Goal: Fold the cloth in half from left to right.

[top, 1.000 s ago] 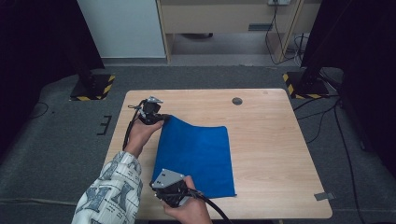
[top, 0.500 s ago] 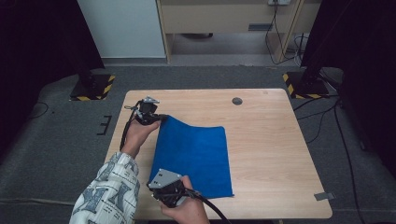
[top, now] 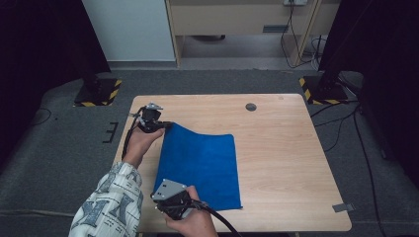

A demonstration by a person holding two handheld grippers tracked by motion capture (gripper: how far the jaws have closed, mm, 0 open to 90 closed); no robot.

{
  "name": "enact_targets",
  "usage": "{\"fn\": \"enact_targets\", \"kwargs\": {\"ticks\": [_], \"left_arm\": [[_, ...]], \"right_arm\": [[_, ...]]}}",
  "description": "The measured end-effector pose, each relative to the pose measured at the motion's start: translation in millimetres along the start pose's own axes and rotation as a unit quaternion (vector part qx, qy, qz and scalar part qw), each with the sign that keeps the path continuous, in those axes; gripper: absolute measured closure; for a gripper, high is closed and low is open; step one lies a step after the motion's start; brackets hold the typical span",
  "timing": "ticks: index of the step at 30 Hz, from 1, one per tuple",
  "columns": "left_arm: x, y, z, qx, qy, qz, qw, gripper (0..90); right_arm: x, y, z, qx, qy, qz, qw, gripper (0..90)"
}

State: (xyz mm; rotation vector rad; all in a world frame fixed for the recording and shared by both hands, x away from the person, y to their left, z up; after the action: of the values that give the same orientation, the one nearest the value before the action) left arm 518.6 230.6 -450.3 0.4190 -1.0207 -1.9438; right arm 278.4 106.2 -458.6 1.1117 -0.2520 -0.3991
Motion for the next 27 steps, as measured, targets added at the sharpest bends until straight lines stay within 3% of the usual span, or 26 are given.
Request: {"fn": "enact_targets", "kwargs": {"ticks": [8, 12, 23, 27], "left_arm": [[-12.4, -4.7, 14.3, 0.004, -0.004, 0.005, 1.0000, 86.8], [-12.2, -6.3, 12.5, 0.004, -0.005, 0.009, 0.9999, 86.7], [13.6, -0.2, -16.6, -0.004, -0.008, 0.002, 1.0000, 86.6], [27.2, 0.4, -30.3, -0.018, -0.009, -0.006, 0.9998, 86.7]], "right_arm": [[-5.8, 4.3, -11.4, 0.009, 0.005, -0.008, 0.9999, 89.0], [-5.4, 3.9, -13.5, 0.007, 0.008, -0.013, 0.9999, 89.0], [9.0, -14.3, 8.7, 0.012, -0.003, -0.030, 0.9995, 89.0], [14.9, -25.6, 16.7, 0.008, -0.001, -0.038, 0.9992, 89.0]]}}
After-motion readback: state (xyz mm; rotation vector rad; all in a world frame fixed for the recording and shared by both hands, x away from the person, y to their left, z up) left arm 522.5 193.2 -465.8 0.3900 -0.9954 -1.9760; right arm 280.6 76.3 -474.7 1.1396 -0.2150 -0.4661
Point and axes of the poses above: each handheld gripper's, and its own axes: z roughly backward along the jaws, y roughly out of its top, x roughly to its right, the point moved 3 cm from there along -z, roughly forward along the jaws, and after that the axes turned 7 degrees about x, right-handed, at the moved point
